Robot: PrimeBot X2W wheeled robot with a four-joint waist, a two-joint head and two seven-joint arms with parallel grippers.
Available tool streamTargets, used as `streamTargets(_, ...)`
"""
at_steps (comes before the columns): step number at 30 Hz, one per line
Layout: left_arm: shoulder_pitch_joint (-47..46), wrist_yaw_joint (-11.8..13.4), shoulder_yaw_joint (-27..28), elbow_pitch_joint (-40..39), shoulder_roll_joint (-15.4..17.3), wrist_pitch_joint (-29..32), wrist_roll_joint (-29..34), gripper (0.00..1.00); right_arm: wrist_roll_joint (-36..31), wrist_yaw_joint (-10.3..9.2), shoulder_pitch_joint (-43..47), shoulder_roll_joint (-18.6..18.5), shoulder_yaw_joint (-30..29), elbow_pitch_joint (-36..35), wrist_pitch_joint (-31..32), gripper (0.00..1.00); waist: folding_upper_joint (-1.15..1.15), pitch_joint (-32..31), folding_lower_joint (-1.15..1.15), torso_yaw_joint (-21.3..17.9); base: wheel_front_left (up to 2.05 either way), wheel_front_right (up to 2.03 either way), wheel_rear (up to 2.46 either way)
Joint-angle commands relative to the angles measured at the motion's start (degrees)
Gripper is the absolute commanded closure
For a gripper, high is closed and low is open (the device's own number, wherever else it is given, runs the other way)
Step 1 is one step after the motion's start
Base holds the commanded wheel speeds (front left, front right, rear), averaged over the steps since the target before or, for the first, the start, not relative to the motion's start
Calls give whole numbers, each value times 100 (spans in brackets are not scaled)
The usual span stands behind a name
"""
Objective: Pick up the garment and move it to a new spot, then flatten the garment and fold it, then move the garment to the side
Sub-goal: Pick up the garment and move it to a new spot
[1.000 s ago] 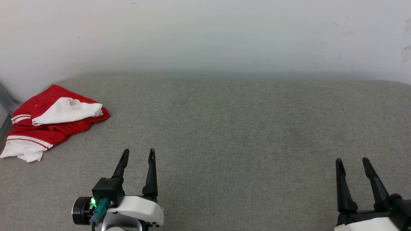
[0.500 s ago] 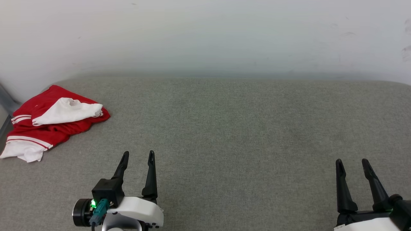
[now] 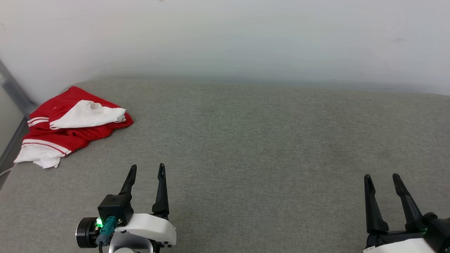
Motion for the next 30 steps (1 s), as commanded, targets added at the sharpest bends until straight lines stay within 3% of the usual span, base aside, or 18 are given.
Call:
streamTargets(1,-49,36,24,-2,-4,-16,18,0,0,-2,11,-3,5,-19,-14,0,0,8,0,68,0,0,0)
streamTargets(30,-58,79,337,-20,-4,-16,-59,0,-116,-2,-39,-3,193,-75,-13,0,0,80,0,1928,0,0,0)
